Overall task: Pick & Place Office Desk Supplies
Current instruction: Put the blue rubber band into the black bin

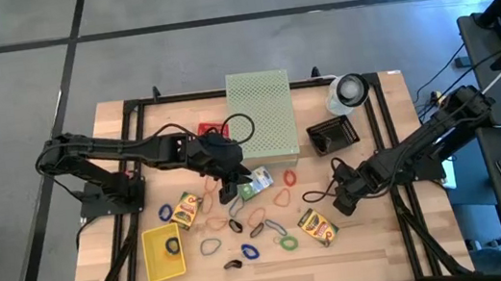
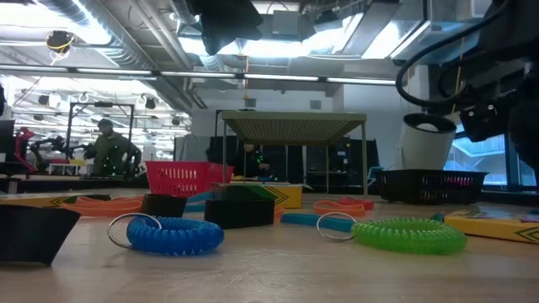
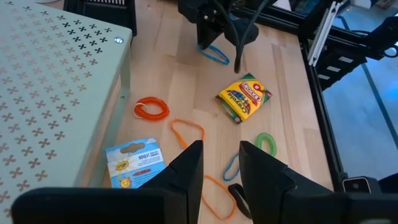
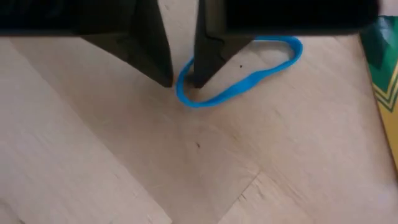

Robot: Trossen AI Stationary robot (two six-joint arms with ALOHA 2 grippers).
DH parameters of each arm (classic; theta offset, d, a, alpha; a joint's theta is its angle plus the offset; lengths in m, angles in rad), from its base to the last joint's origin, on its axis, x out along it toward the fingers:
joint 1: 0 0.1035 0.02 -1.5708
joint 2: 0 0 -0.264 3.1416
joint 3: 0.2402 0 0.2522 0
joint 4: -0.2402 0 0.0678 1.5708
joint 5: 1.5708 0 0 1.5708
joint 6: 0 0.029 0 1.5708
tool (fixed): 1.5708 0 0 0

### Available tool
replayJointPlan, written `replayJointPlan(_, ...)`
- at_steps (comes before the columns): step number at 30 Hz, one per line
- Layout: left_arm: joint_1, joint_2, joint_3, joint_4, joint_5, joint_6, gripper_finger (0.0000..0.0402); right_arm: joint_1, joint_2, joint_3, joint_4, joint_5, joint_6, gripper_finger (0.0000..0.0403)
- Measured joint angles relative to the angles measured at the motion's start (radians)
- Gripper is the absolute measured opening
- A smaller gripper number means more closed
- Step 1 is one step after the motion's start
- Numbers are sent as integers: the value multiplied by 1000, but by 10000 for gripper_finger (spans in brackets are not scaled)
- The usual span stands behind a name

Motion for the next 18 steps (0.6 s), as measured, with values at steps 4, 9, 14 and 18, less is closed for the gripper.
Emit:
replayJointPlan(4,0,0,0,1,0,0,98,0,1,-1,9,-7,1,9)
replayJointPlan(9,0,0,0,0,-1,0,98,0,0,4,11,-14,37,4)
replayJointPlan(14,0,0,0,0,-3,0,98,1,-21,44,30,-38,37,2)
replayJointPlan(18,0,0,0,-1,-3,0,98,0,-37,68,0,-30,45,1)
